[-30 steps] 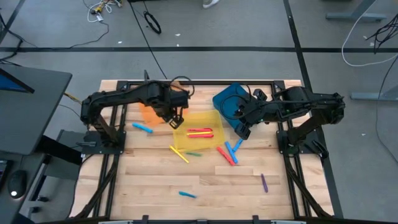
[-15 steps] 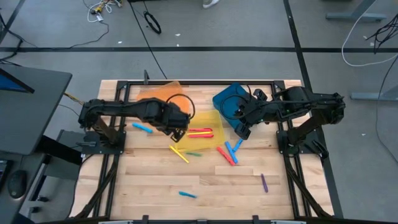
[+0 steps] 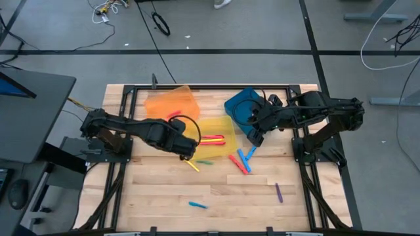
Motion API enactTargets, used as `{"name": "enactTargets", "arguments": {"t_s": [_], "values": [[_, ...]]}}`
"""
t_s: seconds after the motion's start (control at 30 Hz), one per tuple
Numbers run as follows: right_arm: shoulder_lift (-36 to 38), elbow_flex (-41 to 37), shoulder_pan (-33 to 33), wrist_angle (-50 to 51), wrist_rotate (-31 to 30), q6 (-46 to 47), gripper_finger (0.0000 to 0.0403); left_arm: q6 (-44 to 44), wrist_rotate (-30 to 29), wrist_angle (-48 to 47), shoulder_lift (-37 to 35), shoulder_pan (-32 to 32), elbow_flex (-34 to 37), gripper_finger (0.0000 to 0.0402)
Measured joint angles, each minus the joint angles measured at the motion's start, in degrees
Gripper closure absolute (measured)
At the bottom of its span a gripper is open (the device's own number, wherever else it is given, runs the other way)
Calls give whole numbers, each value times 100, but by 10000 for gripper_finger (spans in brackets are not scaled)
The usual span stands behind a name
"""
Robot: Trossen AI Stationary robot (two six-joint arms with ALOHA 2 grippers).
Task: Pick & Place Markers
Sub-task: Put the medium yellow highlighter pen into the yellow bin
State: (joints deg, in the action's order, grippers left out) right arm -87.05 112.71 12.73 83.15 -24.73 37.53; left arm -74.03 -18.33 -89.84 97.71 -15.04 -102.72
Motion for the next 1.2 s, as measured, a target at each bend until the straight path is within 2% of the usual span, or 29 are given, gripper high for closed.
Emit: {"name": "enactTargets", "arguments": {"t_s": [0.23, 0.37, 0.5, 0.63, 0.93, 1.03, 1.2], "values": [[0, 0, 0, -2, 185, -19, 347, -1594, -160, 16, 59, -333, 4, 321], [0, 0, 0, 5, 186, -614, 347, -2712, -250, 141, 168, -532, 4, 321], [2, 0, 2, 99, 326, -1125, 347, -3526, -60, 497, 449, -623, 4, 317], [2, 0, 2, 110, 345, -1640, 347, -4117, 115, 863, 889, -667, 4, 289], [2, 0, -33, -15, 343, -2511, 347, -5224, 539, 1435, 2032, -678, 5, 194], [2, 0, -33, -29, 341, -2683, 347, -5351, 809, 1822, 2341, -657, 4, 182], [2, 0, -33, -116, 371, -2773, 347, -5782, 761, 2091, 2793, -657, 0, 185]]}}
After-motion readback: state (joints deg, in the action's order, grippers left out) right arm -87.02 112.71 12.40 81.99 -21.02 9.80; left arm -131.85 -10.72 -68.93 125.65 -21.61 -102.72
